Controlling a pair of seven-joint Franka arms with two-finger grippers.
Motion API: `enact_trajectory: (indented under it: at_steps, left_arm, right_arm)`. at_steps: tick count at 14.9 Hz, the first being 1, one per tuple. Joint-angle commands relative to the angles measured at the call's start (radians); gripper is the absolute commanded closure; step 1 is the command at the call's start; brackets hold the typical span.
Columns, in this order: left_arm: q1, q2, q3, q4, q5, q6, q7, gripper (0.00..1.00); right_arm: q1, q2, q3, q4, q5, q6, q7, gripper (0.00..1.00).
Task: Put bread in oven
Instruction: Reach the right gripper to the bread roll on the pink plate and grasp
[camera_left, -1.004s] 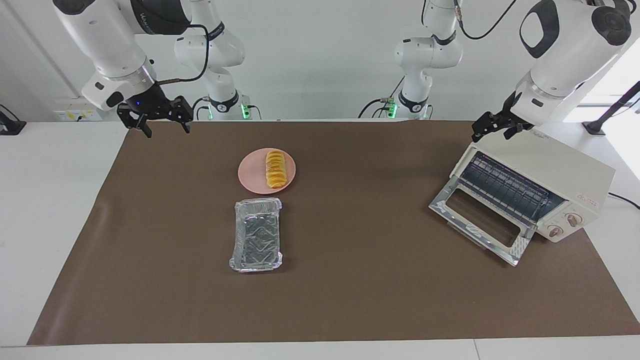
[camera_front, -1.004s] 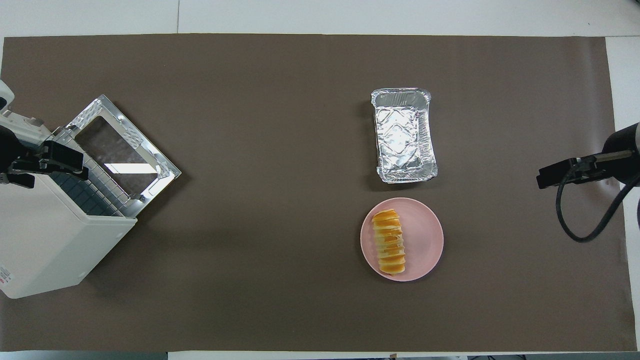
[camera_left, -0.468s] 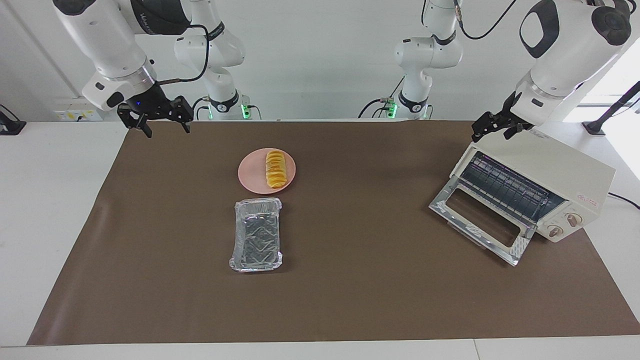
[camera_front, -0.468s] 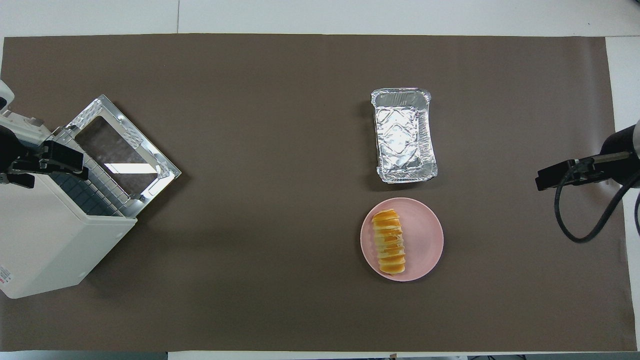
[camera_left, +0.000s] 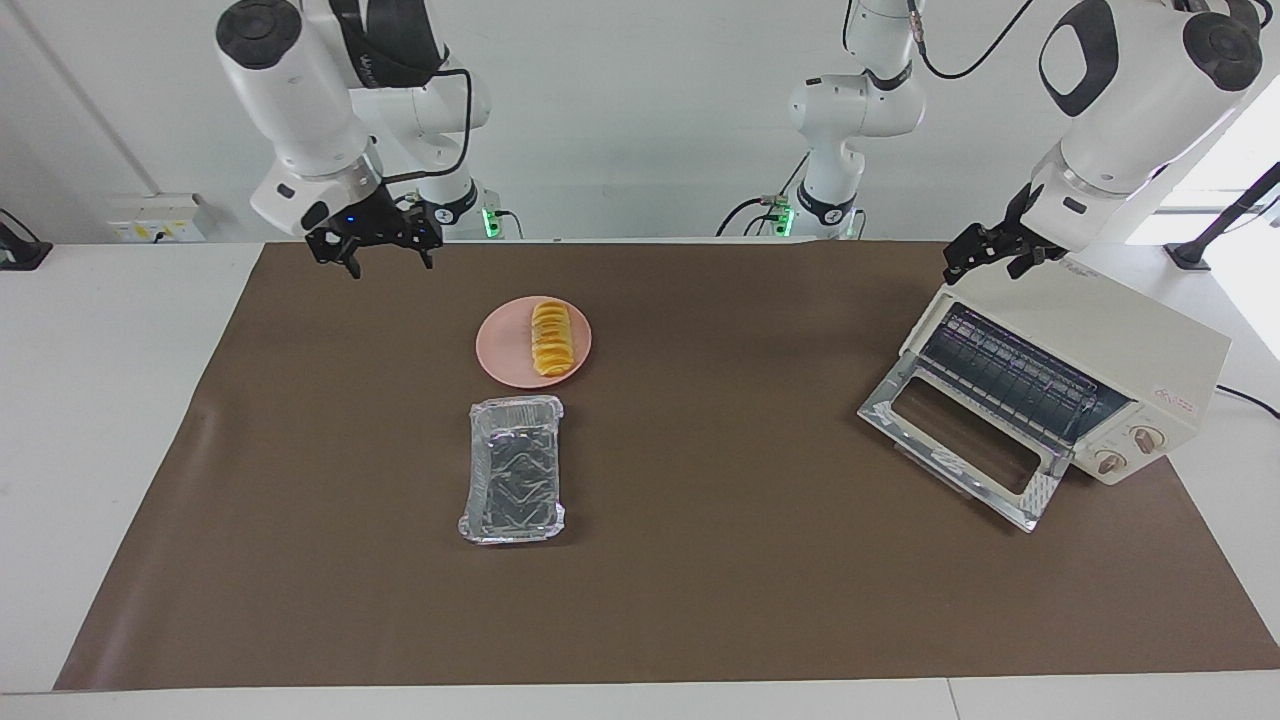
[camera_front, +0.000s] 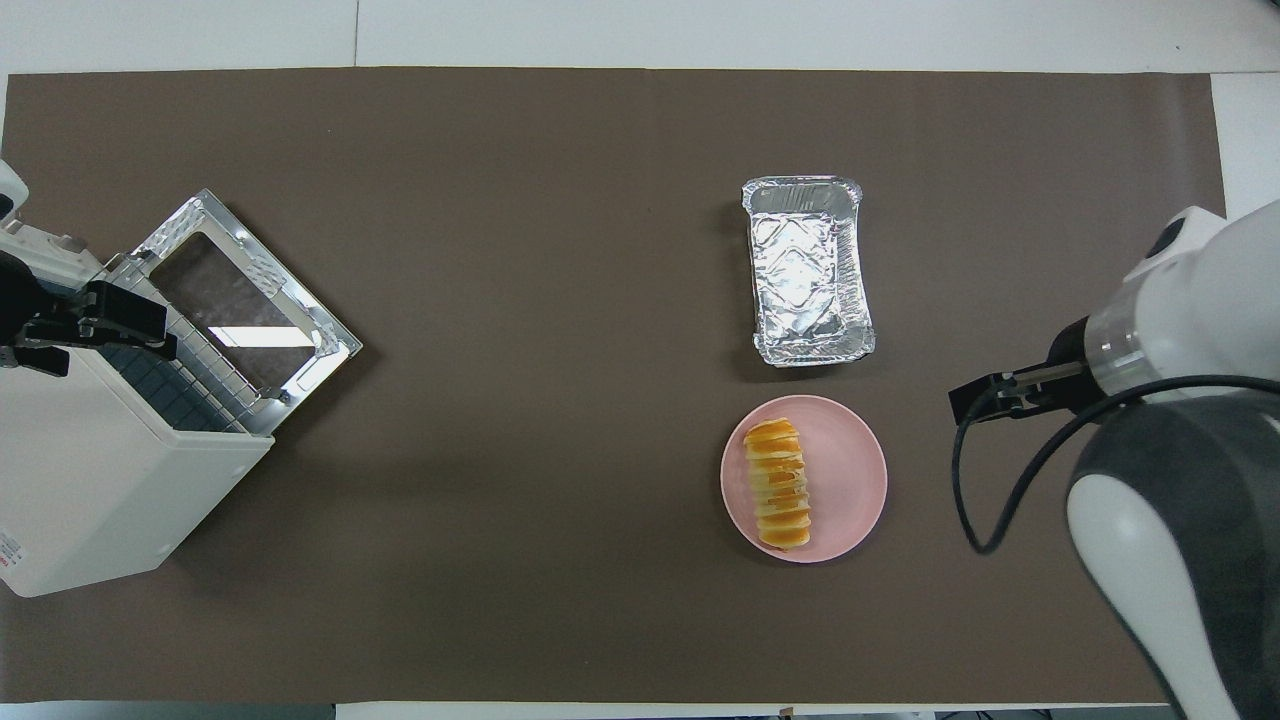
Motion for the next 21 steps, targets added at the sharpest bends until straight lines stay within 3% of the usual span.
enact_trajectory:
  at_steps: [1,8,13,16,21]
  left_arm:
    - [0.008,-0.025,-0.007,-0.024,0.007,0.017,0.005,0.00]
    - [0.008,-0.025,-0.005,-0.024,0.007,0.017,0.005,0.00]
    - [0.008,-0.025,-0.007,-0.024,0.007,0.017,0.005,0.00]
    - [0.008,-0.025,-0.005,-0.024,0.007,0.017,0.005,0.00]
    - [0.008,-0.025,-0.005,-0.024,0.007,0.017,0.005,0.00]
  right_arm:
    - [0.095,-0.037,0.002,-0.127,0.005,0.089,0.138,0.00]
    - [0.275,0.052,0.002,-0.340,0.010,0.421,0.344,0.00]
    - [0.299,0.087,0.002,-0.471,0.010,0.646,0.350,0.00]
    - [0.299,0.105,0.003,-0.527,0.010,0.745,0.335,0.00]
    - [0.324,0.174,0.003,-0.531,0.010,0.797,0.333,0.03]
